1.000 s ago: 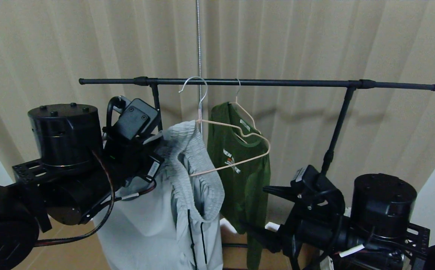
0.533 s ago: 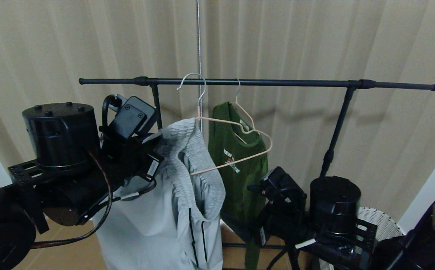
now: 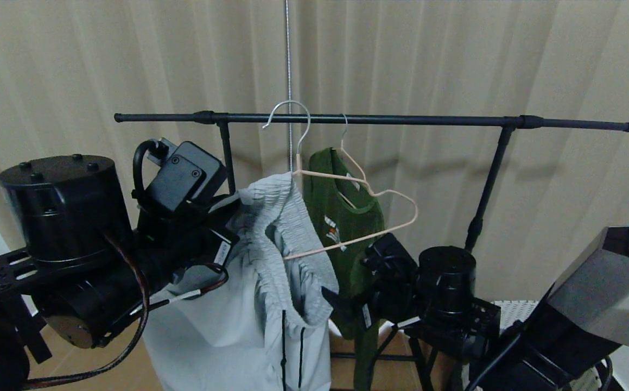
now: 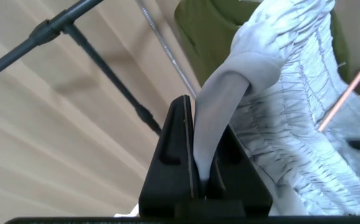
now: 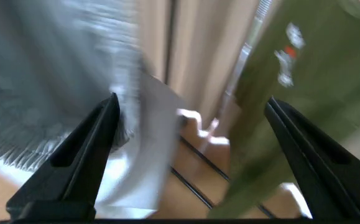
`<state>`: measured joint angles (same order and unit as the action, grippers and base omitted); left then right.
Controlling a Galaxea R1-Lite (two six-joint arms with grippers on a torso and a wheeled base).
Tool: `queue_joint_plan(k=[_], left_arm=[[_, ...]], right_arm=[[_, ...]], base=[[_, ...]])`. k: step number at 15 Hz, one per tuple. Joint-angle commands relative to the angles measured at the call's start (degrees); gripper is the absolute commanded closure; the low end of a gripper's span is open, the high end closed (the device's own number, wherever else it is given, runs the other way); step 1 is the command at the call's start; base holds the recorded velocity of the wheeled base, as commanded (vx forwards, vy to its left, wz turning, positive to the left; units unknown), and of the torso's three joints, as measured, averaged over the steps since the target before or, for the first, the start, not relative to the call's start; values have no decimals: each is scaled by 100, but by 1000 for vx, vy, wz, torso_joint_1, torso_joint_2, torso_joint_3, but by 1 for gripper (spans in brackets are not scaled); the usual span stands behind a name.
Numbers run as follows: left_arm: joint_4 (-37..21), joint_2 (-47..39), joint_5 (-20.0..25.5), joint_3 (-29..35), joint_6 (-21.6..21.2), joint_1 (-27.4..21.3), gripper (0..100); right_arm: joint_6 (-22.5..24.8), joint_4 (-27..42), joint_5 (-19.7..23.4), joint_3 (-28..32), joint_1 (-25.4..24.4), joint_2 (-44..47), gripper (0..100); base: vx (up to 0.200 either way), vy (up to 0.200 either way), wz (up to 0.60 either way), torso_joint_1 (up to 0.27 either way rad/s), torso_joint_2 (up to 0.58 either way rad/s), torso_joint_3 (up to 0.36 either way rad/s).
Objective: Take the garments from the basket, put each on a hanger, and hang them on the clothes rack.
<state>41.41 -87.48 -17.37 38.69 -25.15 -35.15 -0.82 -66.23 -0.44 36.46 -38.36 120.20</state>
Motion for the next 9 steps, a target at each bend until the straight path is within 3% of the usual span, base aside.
queue_joint_plan(k=[1,4,5,9], left_arm=[[7,38,-3,7,1,-54,100],[7,38,-3,51,1,-54,100],[7,38,-3,42,1,-45,100],[7,3,-21,59,1,-10,100]], right_arm=[[-6,-4,0,-8,171,109,0],[-6,-127,-9,-43,303,109,0],[-6,-162,-18,-51,321,127,100],[-6,-171,-176,-60,461,100,100]], base=[[0,0,0,0,0,0],[0,0,0,0,0,0],[0,0,0,0,0,0],[0,0,0,0,0,0]])
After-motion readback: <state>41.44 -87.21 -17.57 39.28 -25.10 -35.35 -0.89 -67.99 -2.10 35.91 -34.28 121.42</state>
